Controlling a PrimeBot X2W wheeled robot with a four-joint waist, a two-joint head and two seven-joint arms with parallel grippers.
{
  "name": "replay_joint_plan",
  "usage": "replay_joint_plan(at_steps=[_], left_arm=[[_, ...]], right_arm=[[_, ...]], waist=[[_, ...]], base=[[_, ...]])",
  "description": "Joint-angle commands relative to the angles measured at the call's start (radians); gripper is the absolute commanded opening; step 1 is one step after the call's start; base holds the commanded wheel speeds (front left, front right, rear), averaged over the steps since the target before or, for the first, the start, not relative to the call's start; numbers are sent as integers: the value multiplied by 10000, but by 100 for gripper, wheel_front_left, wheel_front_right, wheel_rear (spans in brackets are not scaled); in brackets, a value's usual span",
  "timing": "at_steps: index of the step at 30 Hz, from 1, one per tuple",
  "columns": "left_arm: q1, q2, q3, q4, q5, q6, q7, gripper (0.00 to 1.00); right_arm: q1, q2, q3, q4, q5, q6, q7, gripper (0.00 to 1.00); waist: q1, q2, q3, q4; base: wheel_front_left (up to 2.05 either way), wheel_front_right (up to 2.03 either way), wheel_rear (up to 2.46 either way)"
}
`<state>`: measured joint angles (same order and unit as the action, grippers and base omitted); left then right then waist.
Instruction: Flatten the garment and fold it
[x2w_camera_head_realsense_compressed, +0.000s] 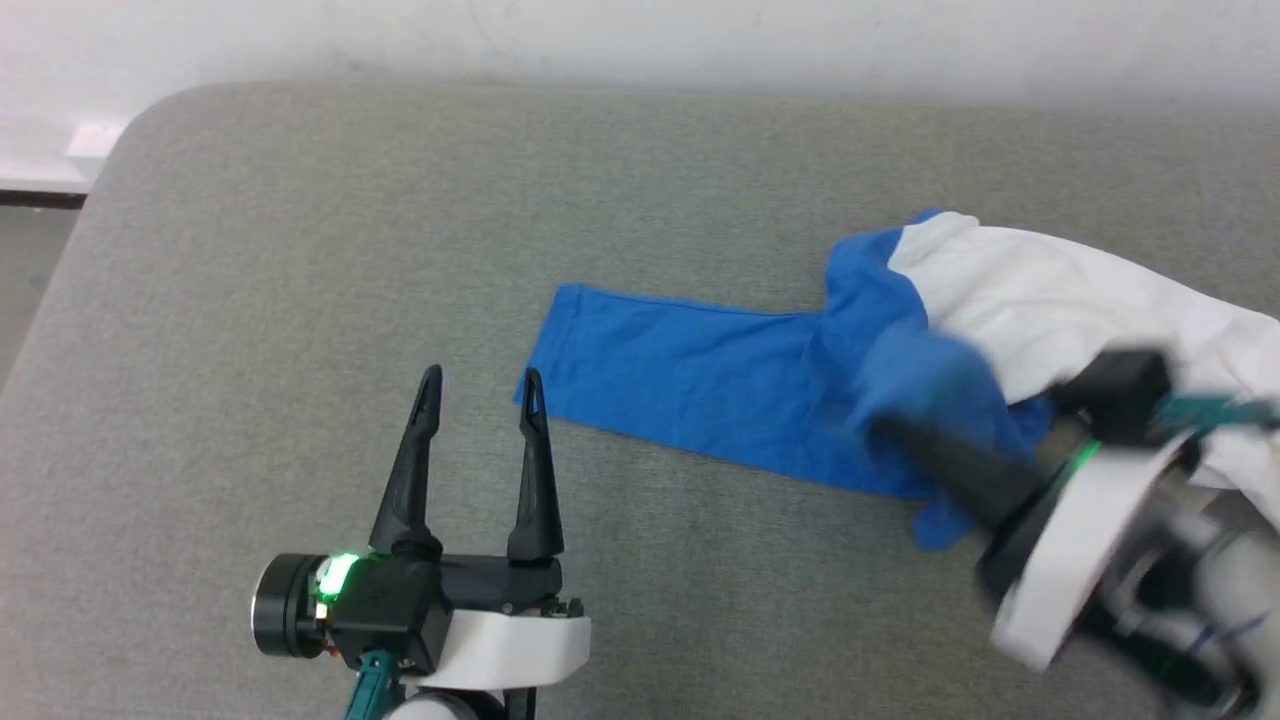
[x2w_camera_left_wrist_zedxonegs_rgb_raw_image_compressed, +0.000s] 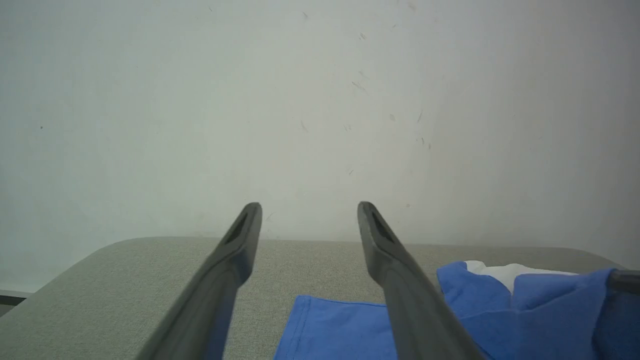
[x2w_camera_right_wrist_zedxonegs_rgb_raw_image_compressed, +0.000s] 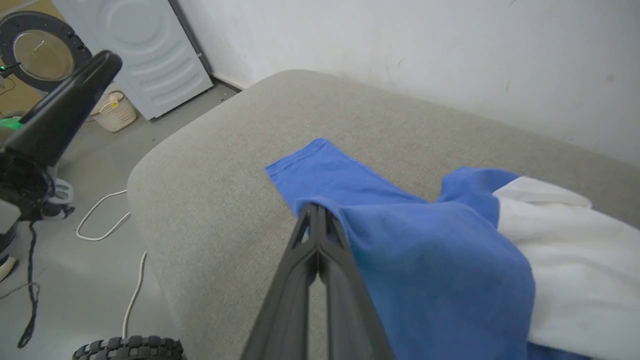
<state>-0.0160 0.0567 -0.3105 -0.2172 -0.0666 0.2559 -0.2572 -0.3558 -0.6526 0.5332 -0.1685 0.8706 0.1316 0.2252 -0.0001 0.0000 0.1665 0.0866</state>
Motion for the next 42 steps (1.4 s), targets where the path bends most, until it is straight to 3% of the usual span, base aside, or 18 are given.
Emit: replay_joint_plan(at_steps=[1, 7, 8, 9, 10, 13, 17, 22, 27, 30, 33, 37, 42], left_arm=[[135, -8, 40, -51, -68, -61, -45, 100], [116, -31, -26, 8, -98, -146, -45, 100], [122, -34, -34, 18, -100, -144, -45, 100], [128, -37, -41, 29, -104, -142, -45, 100], [139, -40, -46, 43, -108, -139, -45, 100], [173, -43, -44, 69, -114, -136, -45, 100], [301, -48, 11, 93, -110, -155, -45, 100], [483, -50, 54, 54, -51, -235, -45, 100], [643, -51, 124, -83, 29, -276, -45, 100], [695, -41, 203, -134, 96, -292, -45, 100], [596, 33, 237, -63, 236, -348, -45, 100], [9, 256, 172, 558, 450, -586, -8, 100], [-1608, 509, -50, 1993, 693, -1148, 1889, 100]], right_arm=[[569, 271, 462, -51, 126, -9, 187, 0], [1477, 673, 1624, 945, -392, -9, 168, 0], [1502, 728, 1725, 1177, -501, -9, 97, 13], [1511, 786, 1755, 1435, -599, -9, 28, 50], [1464, 799, 1806, 1643, -792, -9, -36, 100], [1320, 893, 1760, 1875, -1050, -9, -286, 100], [1162, 1227, 736, 1858, -1280, -9, -1195, 100], [1842, 2004, -2129, 1213, -2237, -9, -2767, 100], [3643, 3612, -5342, 49, -4105, -9, -3623, 100], [4636, 4629, -6355, -729, -5038, -9, -3671, 100], [5222, 5275, -6700, -1135, -5470, -9, -3566, 100], [5318, 5545, -6668, -1388, -5597, -9, -3464, 100], [5090, 5568, -6563, -1478, -5576, -9, -3343, 100]], waist=[[1, 0, 58, 226], [1, 0, 105, 593], [1, 0, 95, 615], [1, 0, 75, 631], [1, 0, 49, 646], [1, 0, -24, 647], [1, 0, -209, 548], [1, 0, -363, 268], [1, 0, -364, -160], [1, 0, -262, -495], [1, 0, -109, -835], [1, 0, 173, -1199], [1, 0, 501, -1371]], base=[[0, 0, 0], [0, 0, 0], [0, 0, 0], [0, 0, 0], [0, 0, 0], [0, 0, 0], [0, 0, 0], [0, 0, 0], [0, 0, 0], [0, 0, 0], [0, 0, 0], [0, 0, 0], [0, 0, 0]])
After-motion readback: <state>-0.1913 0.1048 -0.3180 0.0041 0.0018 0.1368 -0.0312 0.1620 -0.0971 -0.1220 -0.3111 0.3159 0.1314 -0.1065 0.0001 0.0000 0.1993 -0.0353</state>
